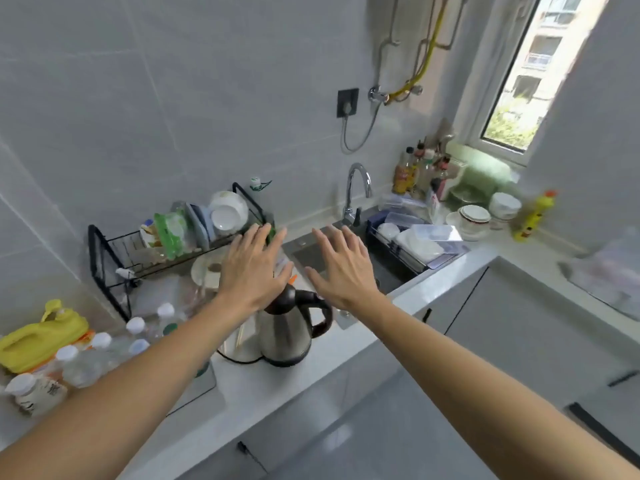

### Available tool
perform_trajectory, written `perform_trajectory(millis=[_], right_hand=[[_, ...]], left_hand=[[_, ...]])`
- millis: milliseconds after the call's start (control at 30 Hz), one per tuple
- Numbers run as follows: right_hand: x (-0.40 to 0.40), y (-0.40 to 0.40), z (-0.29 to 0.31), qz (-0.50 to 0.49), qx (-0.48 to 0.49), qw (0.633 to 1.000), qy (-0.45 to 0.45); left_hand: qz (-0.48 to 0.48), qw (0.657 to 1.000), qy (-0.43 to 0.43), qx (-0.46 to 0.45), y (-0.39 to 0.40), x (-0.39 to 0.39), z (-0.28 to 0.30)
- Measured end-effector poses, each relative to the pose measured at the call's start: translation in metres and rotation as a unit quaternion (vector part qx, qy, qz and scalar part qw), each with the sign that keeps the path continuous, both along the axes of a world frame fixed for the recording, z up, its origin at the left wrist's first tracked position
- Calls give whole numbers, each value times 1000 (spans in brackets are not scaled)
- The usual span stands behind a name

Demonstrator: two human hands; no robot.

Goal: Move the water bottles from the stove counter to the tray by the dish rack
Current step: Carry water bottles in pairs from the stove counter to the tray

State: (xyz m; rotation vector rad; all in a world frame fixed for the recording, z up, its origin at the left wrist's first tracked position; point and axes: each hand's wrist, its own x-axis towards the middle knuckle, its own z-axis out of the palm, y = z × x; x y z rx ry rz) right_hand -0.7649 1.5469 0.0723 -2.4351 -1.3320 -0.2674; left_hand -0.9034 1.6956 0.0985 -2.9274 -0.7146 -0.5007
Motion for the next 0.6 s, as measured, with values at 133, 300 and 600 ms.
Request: perform_trajectory(millis=[133,300,600], right_hand=[[61,-99,9,-57,6,998,14],[146,-233,8,-149,-8,989,19],[241,-469,10,-344,-10,939,27]], left_hand=[[-54,999,-1,-2,-81,87,6],[-136,990,-21,-6,-204,196,9],[-324,946,16,-26,-413,355,7]])
